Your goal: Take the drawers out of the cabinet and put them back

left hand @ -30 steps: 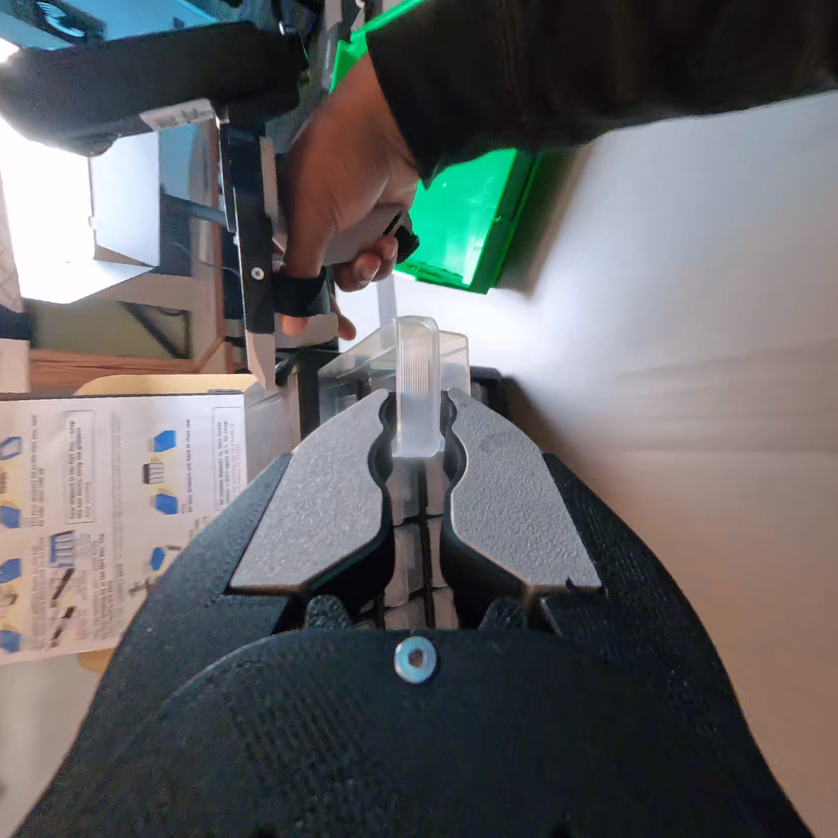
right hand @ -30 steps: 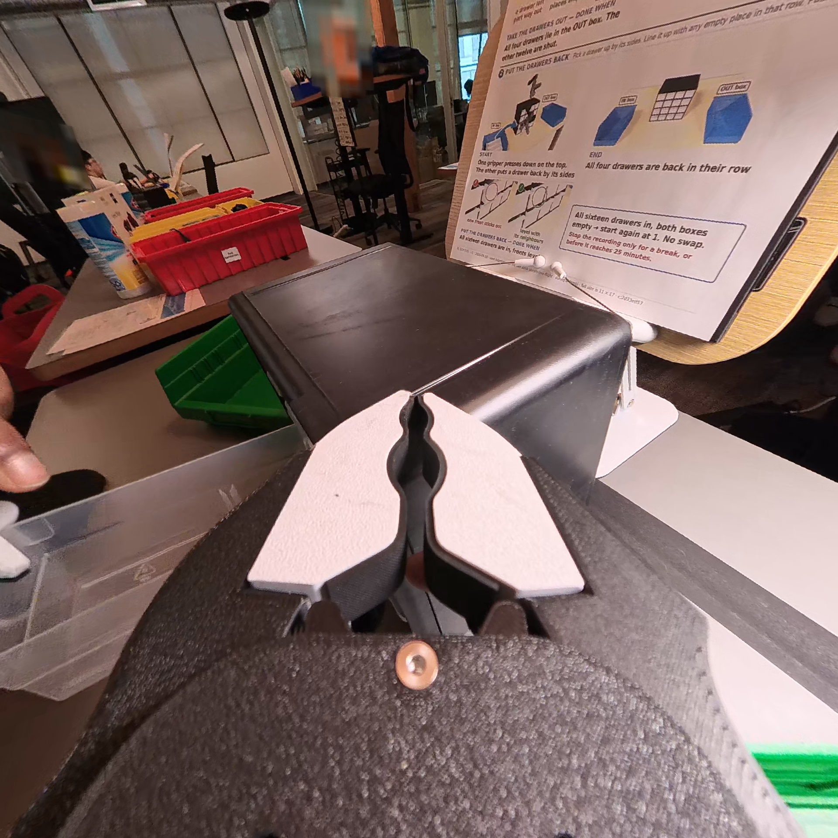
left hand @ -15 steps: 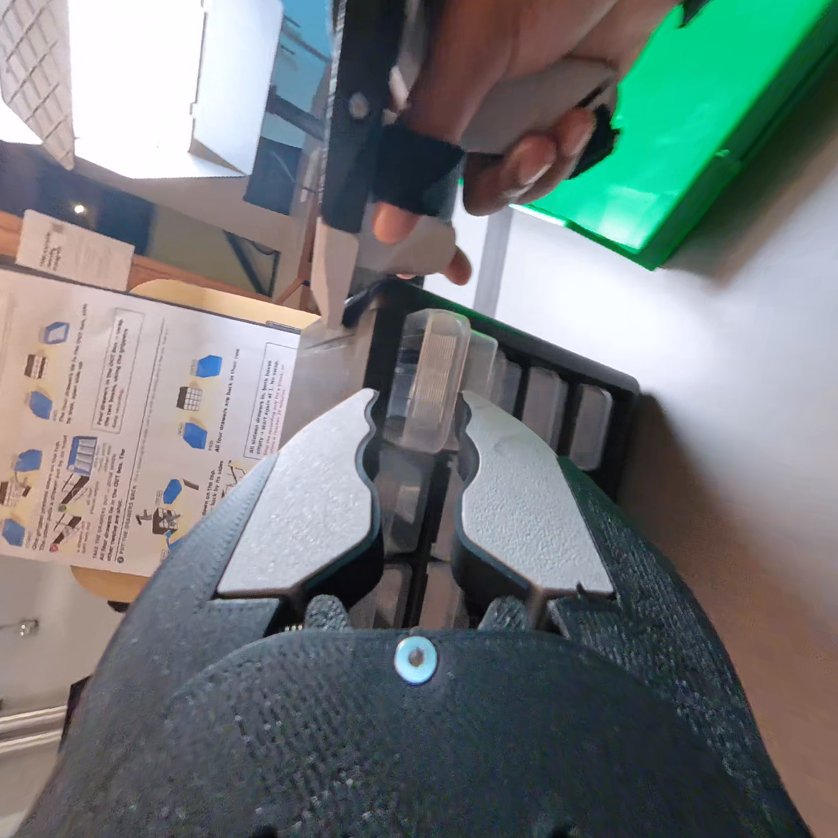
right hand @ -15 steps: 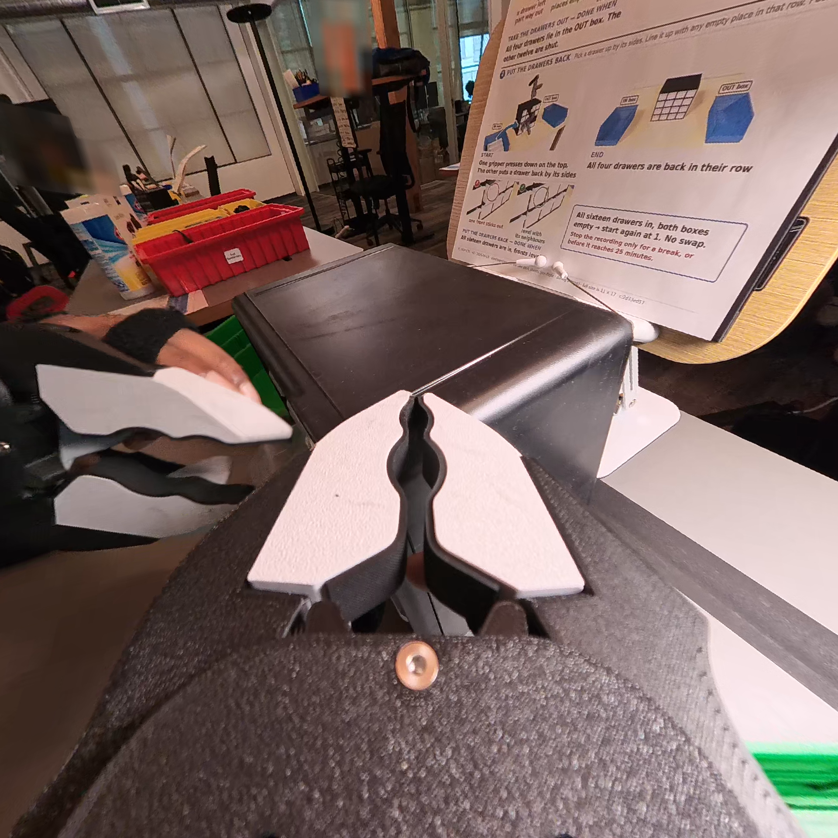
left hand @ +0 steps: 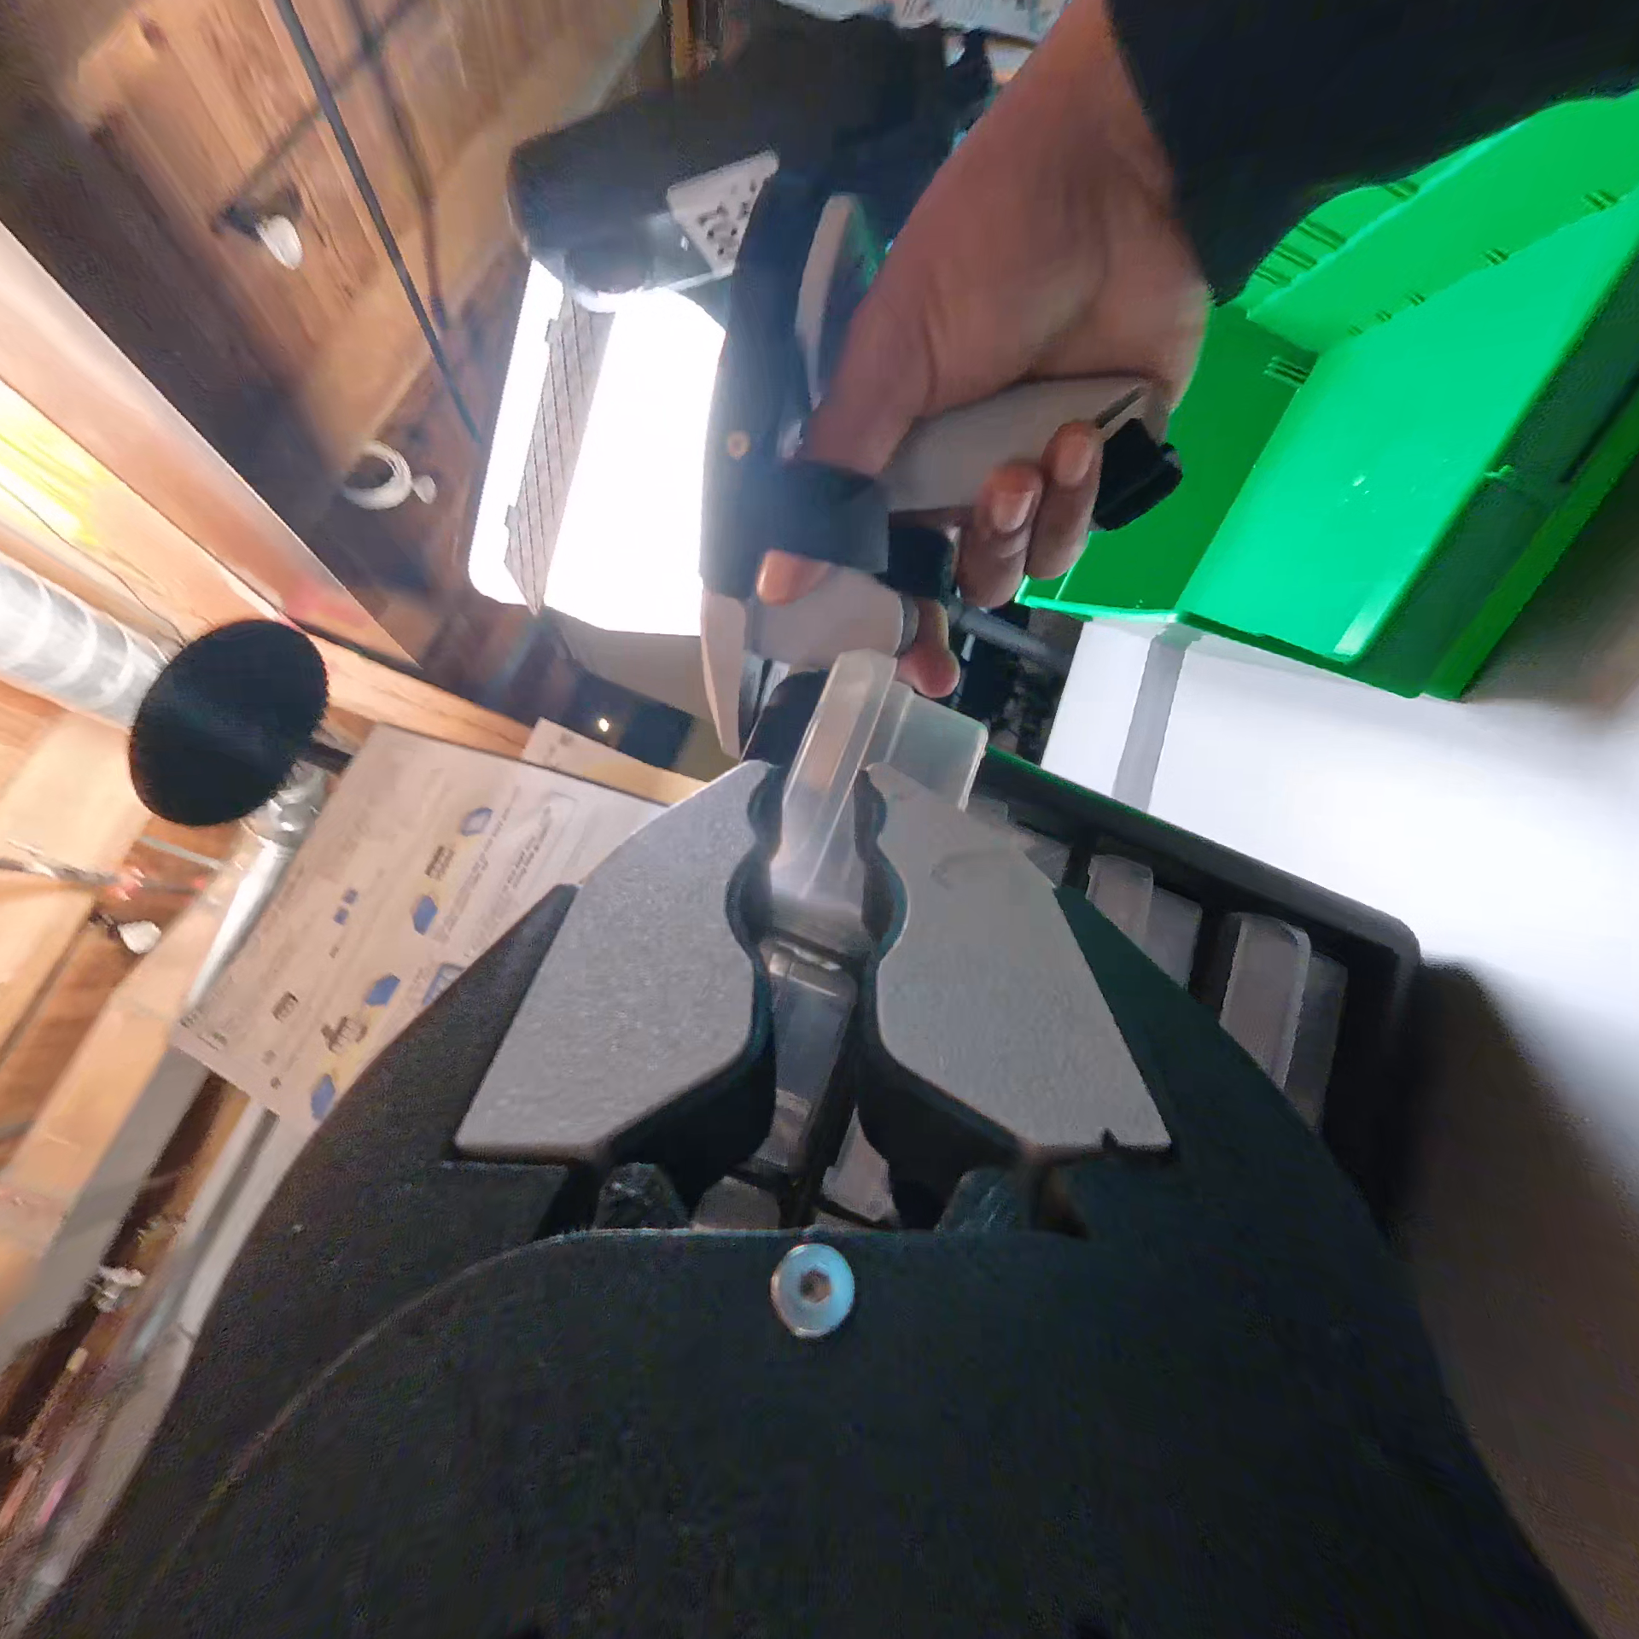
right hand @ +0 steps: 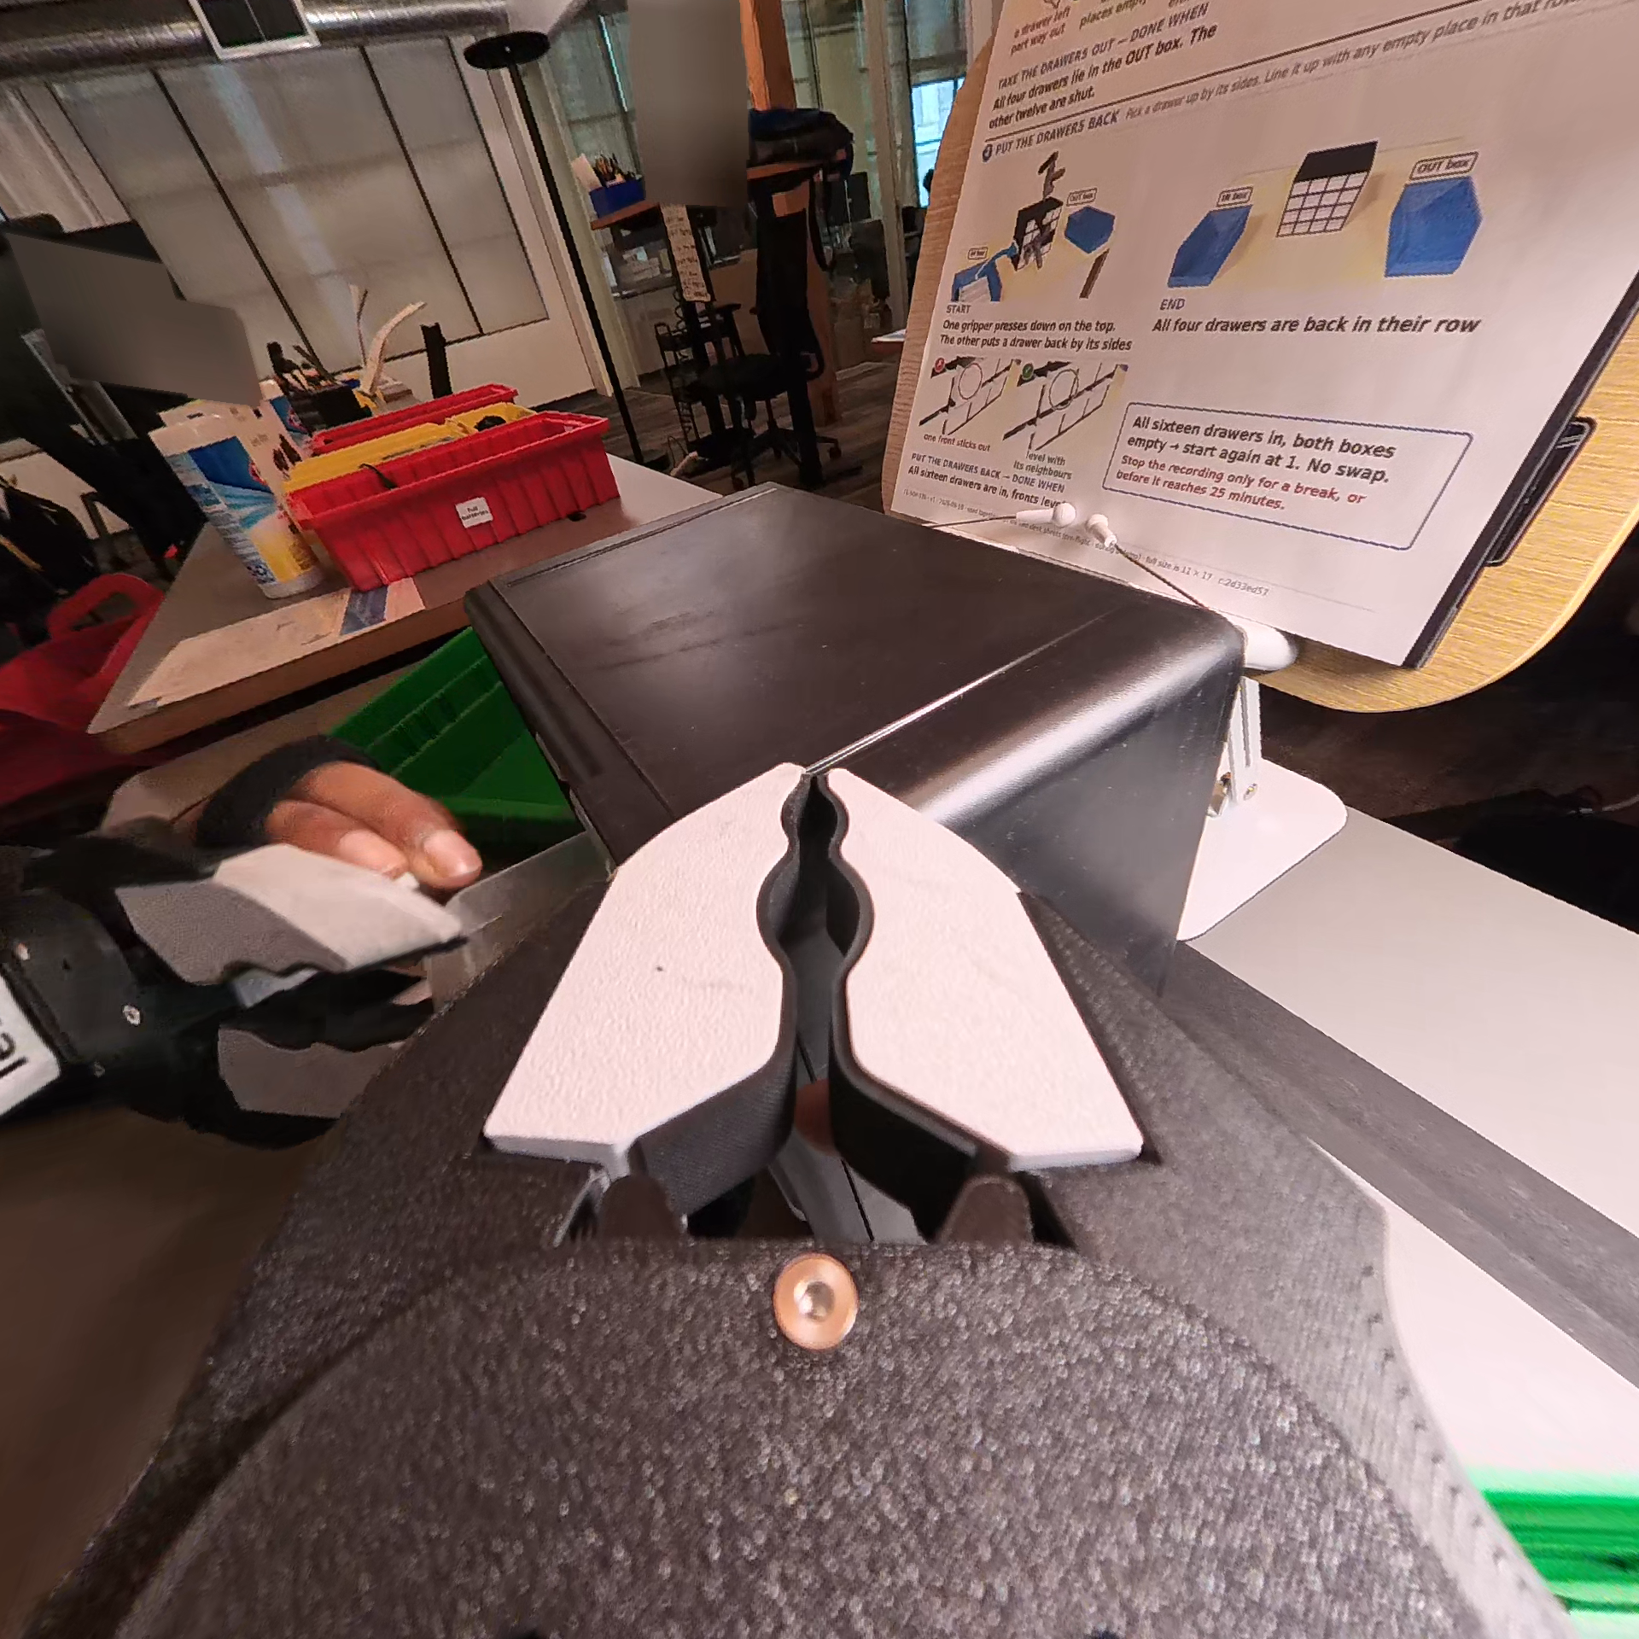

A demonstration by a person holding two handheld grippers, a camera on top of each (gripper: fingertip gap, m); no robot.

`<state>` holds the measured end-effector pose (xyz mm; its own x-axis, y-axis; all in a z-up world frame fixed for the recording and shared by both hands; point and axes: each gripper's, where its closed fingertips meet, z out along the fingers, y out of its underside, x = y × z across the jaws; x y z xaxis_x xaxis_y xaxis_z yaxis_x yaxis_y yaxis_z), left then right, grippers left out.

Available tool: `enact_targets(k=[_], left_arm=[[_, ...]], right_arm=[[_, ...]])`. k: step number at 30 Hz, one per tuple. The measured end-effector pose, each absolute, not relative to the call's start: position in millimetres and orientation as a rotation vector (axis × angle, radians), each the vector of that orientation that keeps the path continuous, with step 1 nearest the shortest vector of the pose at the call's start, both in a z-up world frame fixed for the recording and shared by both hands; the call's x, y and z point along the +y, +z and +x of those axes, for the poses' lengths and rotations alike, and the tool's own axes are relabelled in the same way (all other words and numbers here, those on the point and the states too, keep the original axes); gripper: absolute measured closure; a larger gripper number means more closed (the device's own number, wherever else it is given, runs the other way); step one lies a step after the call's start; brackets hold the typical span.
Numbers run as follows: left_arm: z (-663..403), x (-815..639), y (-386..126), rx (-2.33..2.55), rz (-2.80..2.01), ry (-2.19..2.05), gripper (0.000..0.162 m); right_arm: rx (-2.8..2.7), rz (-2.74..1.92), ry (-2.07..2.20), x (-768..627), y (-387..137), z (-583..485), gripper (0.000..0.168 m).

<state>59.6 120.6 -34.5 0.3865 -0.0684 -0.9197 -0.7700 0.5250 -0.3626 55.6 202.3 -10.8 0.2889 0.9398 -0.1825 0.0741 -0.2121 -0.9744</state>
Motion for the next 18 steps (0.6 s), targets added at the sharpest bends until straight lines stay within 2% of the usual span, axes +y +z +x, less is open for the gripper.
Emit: enact_targets(k=[6, 12, 14, 18], left_arm=[[65.4, 118.1, -36.3, 1.189, -0.809, 0.644, 0.15], [51.4, 143.5, -39.4, 1.273, -0.932, 0.805, 0.149], [47.0, 152.7, -43.1, 1.307, -1.021, 0.842, 0.139], [51.1, 152.2, -48.2, 1.332, -1.165, 0.734, 0.13]], right_arm=[[-0.958, -1.553, 1.088, 202.9, -10.7, 54.9, 0.168], [-0.958, -1.554, 1.082, 202.9, -10.8, 54.3, 0.168], [-0.959, -1.555, 1.078, 202.8, -10.9, 54.3, 0.168], [-0.974, -1.551, 1.057, 201.8, -11.1, 54.7, 0.168]])
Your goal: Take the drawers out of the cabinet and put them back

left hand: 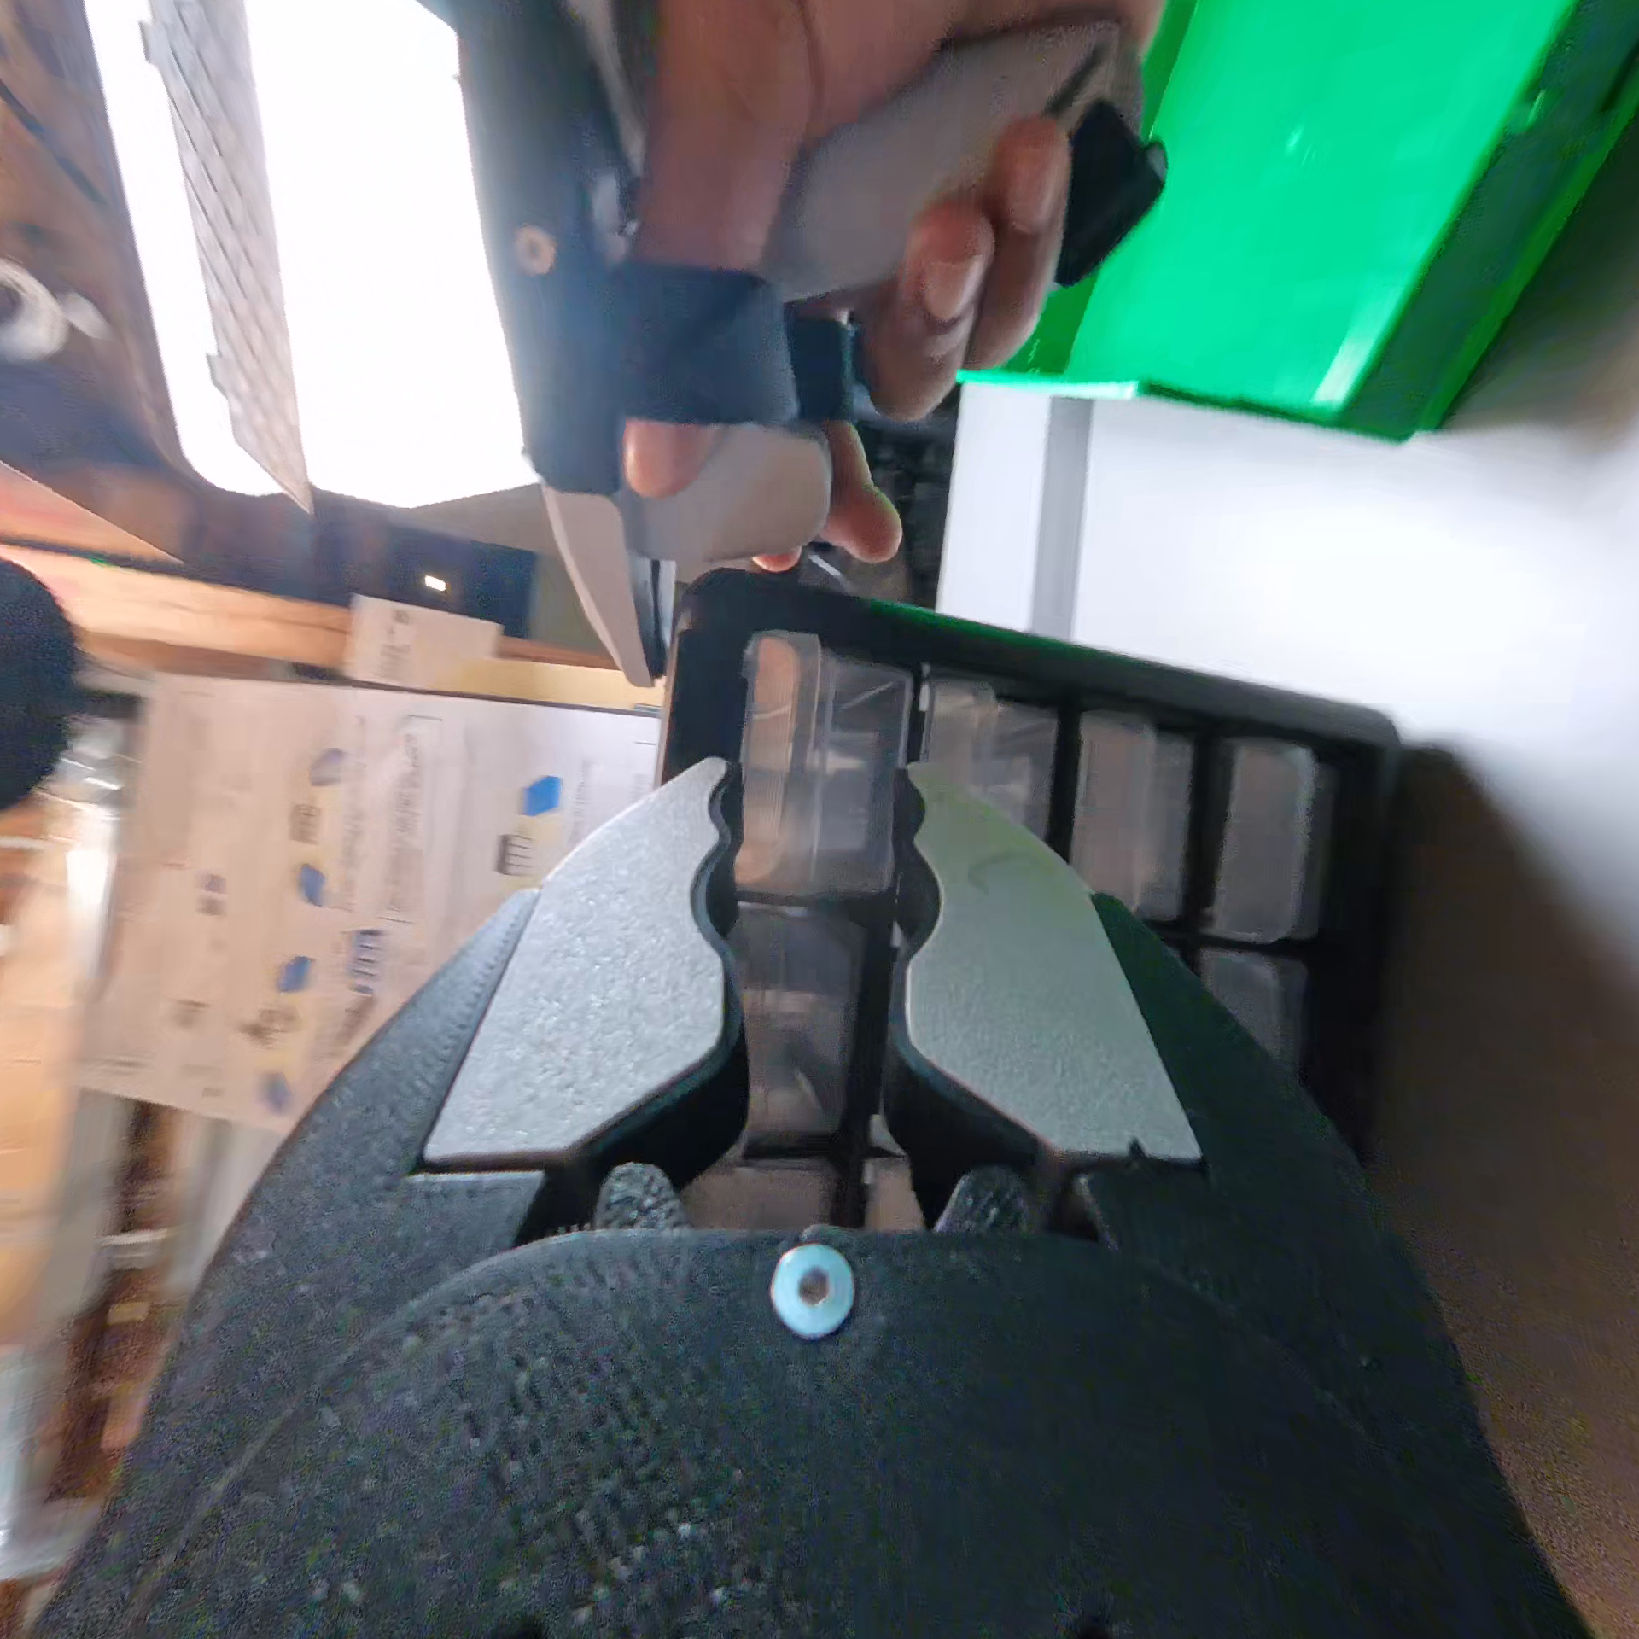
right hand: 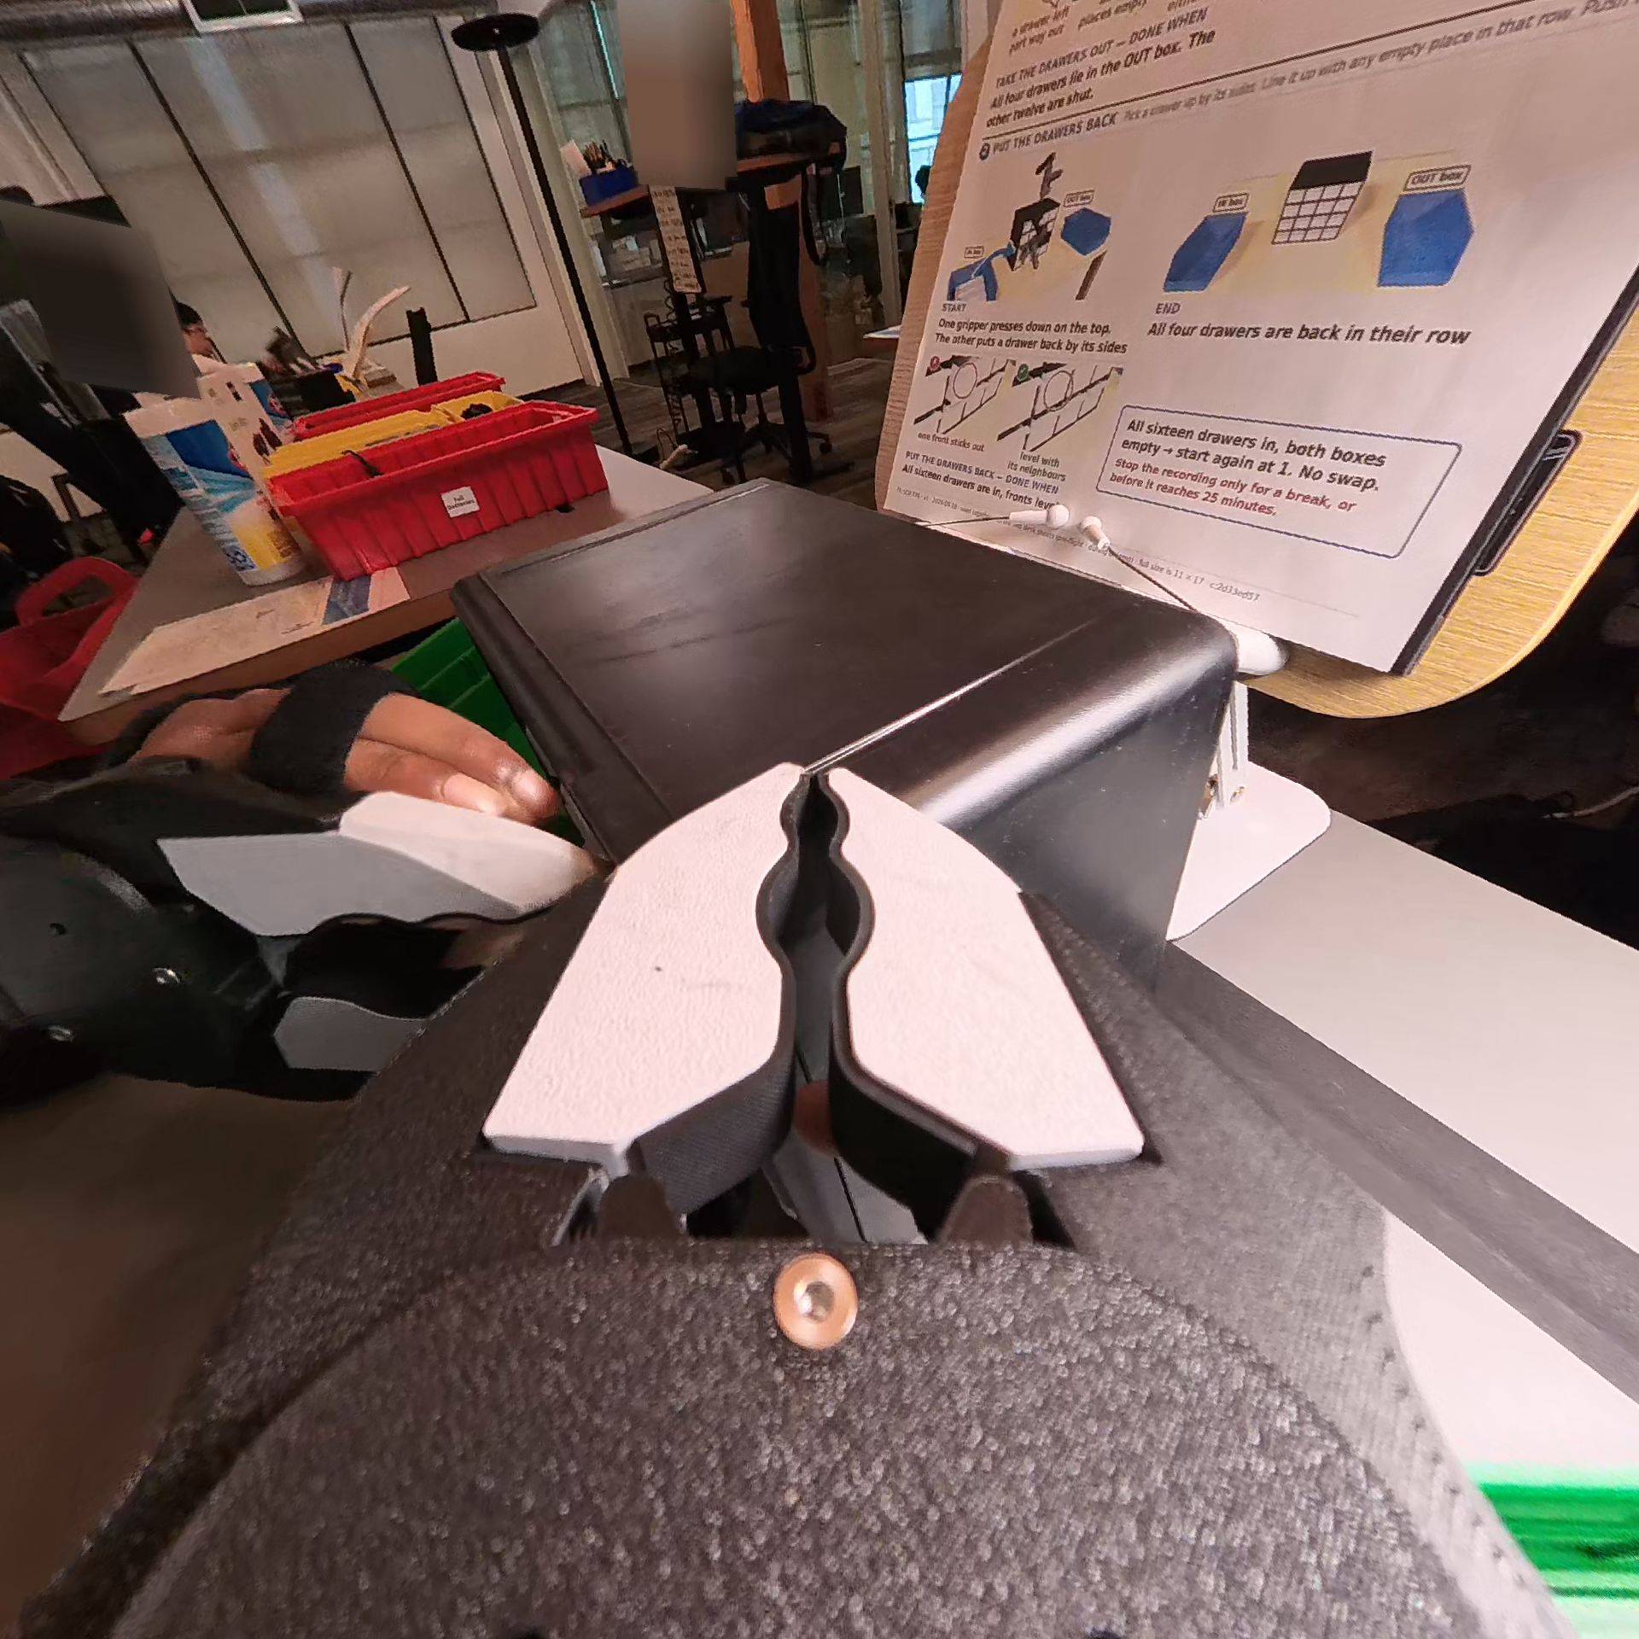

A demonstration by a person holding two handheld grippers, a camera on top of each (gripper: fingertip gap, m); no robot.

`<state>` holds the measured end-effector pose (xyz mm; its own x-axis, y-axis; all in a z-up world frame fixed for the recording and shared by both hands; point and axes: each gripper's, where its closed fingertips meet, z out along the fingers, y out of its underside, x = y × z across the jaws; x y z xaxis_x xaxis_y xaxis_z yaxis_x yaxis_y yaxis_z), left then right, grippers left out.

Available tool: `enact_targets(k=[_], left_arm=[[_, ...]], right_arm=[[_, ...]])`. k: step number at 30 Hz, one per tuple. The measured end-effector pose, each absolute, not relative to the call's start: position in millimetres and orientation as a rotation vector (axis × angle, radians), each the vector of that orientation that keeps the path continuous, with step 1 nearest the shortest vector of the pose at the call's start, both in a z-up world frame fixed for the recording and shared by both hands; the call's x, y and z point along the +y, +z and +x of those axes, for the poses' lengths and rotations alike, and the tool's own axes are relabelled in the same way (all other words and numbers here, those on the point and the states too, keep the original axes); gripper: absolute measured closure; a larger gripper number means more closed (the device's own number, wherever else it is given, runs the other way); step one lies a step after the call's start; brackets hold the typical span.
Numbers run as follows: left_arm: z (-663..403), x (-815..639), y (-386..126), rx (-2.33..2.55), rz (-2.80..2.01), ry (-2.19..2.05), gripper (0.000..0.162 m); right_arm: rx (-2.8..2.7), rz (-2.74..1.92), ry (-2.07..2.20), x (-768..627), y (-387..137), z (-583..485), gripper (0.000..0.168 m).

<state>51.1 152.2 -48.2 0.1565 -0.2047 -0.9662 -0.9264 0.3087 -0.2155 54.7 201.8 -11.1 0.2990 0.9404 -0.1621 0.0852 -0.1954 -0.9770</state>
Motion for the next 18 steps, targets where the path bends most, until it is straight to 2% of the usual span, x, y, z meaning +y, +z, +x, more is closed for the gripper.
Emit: enact_targets(k=[3, 6, 11, 13, 18], left_arm=[[55.3, 145.7, -45.6, 1.238, -1.32, 0.446, 0.129], [53.8, 142.2, -32.5, 1.085, -1.405, 0.188, 0.134], [39.6, 139.5, -2.4, 0.917, -1.424, 0.009, 0.137], [30.5, 139.3, 6.5, 0.884, -1.411, 0.027, 0.138], [5.6, 133.2, 17.2, 0.803, -1.391, 0.05, 0.139]], right_arm=[[-0.997, -1.542, 1.057, 199.2, -11.0, 56.4, 0.165], [-1.072, -1.51, 1.072, 189.4, -10.4, 60.5, 0.156], [-1.292, -1.445, 0.926, 166.7, -16.0, 66.8, 0.113], [-1.326, -1.448, 0.741, 173.2, -20.6, 65.3, 0.11], [-1.37, -1.435, 0.417, 184.7, -27.3, 63.1, 0.117]])
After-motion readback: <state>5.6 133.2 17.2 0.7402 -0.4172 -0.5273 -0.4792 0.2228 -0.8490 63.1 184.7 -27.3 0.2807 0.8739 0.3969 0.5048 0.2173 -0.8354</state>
